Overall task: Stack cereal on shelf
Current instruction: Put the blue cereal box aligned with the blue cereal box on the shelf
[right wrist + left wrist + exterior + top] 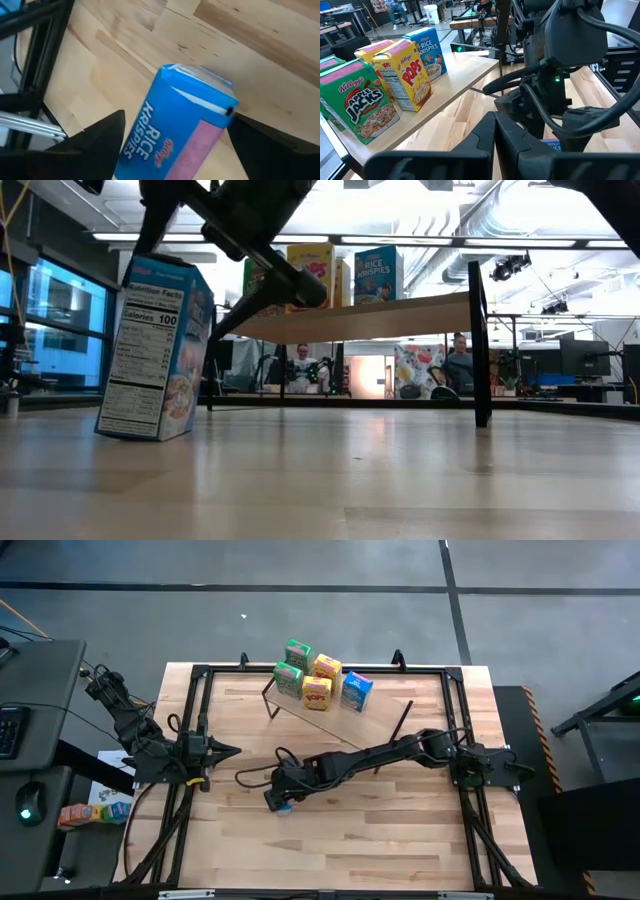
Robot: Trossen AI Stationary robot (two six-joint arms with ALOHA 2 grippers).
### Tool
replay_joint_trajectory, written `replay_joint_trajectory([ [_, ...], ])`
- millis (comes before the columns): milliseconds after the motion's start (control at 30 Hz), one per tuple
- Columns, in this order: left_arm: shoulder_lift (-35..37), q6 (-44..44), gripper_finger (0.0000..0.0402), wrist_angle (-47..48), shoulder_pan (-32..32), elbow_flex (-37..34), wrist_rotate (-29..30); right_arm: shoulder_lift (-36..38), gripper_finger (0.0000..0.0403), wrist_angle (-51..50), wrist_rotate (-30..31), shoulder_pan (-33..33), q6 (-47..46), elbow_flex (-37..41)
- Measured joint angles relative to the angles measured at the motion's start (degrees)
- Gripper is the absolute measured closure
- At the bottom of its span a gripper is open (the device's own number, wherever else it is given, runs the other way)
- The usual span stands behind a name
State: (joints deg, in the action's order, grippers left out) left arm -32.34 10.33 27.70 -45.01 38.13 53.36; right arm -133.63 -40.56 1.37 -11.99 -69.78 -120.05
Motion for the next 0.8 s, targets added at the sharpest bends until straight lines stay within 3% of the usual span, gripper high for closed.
replay_joint_trajectory([
  [133,0.0,0.0,0.0401,0.0,0.0,0.0,0.0,0.0,0.0122,-1.8,0.1,0.0,2.0,0.0],
  [367,0.0,0.0,0.0401,0.2,0.0,0.0,0.0,0.0,0.0260,-3.3,-0.1,0.0,6.7,0.0],
  [500,0.0,0.0,0.0401,0.9,0.0,0.0,0.0,1.5,0.0317,-3.9,-2.1,0.0,10.4,0.0],
  [633,0.0,0.0,0.0401,1.0,0.0,0.0,0.0,6.4,0.0334,-7.5,-3.6,0.0,16.5,-0.2],
  [800,0.0,0.0,0.0401,1.0,0.0,0.0,0.0,13.1,0.0325,-19.2,-2.5,-0.5,26.7,-4.3],
])
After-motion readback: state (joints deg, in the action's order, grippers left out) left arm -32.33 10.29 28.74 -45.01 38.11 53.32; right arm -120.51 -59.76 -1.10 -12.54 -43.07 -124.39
